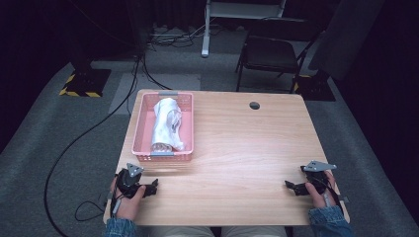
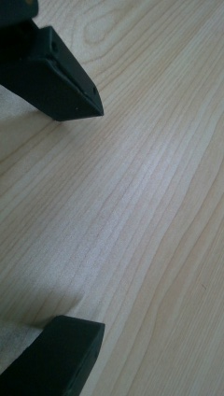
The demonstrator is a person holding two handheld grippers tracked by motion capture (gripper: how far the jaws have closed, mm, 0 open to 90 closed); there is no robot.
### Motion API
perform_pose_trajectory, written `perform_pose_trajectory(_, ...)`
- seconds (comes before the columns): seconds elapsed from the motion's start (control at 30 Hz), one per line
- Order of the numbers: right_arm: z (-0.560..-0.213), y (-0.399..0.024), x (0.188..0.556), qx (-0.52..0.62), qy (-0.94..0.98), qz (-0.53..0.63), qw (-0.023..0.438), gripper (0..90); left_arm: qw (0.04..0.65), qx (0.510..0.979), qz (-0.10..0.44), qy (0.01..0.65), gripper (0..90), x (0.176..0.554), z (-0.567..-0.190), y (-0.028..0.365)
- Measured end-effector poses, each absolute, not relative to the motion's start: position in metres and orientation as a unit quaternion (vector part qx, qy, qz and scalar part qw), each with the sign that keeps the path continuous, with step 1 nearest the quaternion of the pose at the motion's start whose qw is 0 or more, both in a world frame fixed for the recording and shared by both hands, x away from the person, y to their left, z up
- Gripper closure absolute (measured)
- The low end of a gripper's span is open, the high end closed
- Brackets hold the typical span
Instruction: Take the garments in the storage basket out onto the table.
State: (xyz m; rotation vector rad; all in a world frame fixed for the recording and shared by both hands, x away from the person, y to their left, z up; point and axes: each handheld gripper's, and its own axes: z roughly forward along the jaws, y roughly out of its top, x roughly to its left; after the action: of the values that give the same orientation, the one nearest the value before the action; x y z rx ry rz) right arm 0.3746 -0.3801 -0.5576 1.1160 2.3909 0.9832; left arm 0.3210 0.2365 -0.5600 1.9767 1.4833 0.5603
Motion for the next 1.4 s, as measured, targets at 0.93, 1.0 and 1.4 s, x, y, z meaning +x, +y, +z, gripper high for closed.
perform_pose_trajectory(0.93, -0.558, -0.381, 0.375, 0.390, 0.838, 0.345, 0.161, 0.0, 0.301, 0.743, 0.212, 0.559, 1.6, 0.320, -0.560, 0.234)
perform_pose_trajectory(1.0, -0.558, -0.381, 0.375, 0.390, 0.838, 0.345, 0.162, 0.0, 0.305, 0.744, 0.212, 0.556, 2.4, 0.320, -0.560, 0.232)
perform_pose_trajectory(1.4, -0.558, -0.381, 0.375, 0.390, 0.838, 0.345, 0.161, 0.0, 0.318, 0.737, 0.210, 0.559, 4.8, 0.316, -0.552, 0.223)
